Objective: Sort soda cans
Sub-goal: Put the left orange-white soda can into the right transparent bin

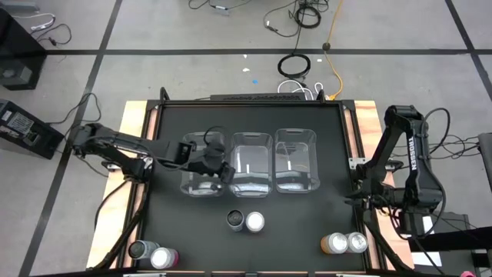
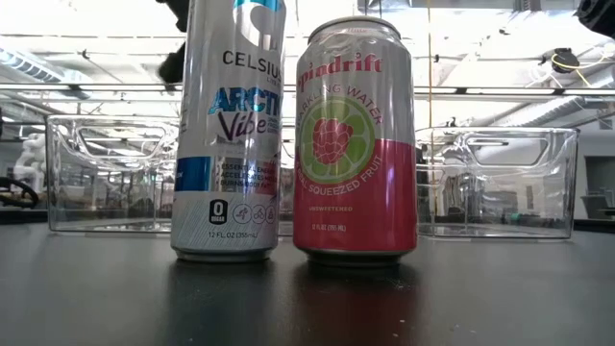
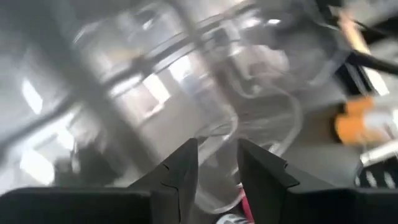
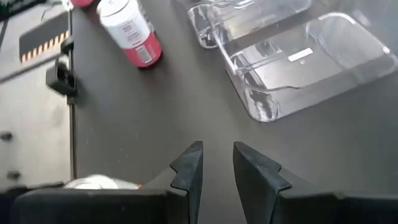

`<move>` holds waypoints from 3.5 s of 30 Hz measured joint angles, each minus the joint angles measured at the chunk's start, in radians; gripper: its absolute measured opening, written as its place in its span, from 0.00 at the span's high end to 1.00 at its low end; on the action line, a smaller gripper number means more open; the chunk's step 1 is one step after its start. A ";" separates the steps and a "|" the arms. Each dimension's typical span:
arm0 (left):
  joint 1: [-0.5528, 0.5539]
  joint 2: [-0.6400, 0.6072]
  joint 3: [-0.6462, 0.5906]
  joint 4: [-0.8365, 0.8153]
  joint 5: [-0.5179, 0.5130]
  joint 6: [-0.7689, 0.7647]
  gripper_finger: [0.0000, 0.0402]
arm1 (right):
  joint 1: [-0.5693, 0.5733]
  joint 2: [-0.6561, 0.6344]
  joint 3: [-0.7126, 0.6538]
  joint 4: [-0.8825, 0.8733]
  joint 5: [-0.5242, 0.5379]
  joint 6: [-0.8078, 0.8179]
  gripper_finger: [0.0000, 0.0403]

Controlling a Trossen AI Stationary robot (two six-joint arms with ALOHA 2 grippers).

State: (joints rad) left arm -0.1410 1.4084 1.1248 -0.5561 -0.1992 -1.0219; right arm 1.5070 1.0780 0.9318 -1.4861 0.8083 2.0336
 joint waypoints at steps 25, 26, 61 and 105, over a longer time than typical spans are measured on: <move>-0.115 -0.510 -0.046 -0.217 -0.013 0.719 0.70 | -0.685 0.273 0.334 0.334 -0.206 -0.304 0.99; -0.125 -0.535 -0.059 -0.226 -0.014 0.711 0.70 | -0.712 0.297 0.371 0.329 -0.238 -0.337 1.00; -0.450 -0.468 -0.324 0.262 -0.285 0.476 0.70 | -0.897 0.421 0.543 0.186 -0.716 -0.763 0.93; -0.450 -0.468 -0.324 0.225 -0.277 0.476 0.70 | -0.890 0.421 0.543 -0.001 -0.809 -0.867 0.01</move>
State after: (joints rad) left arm -0.5907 0.9405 0.8009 -0.3313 -0.4759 -0.5457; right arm 0.6167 1.4986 1.4746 -1.4868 -0.0008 1.1664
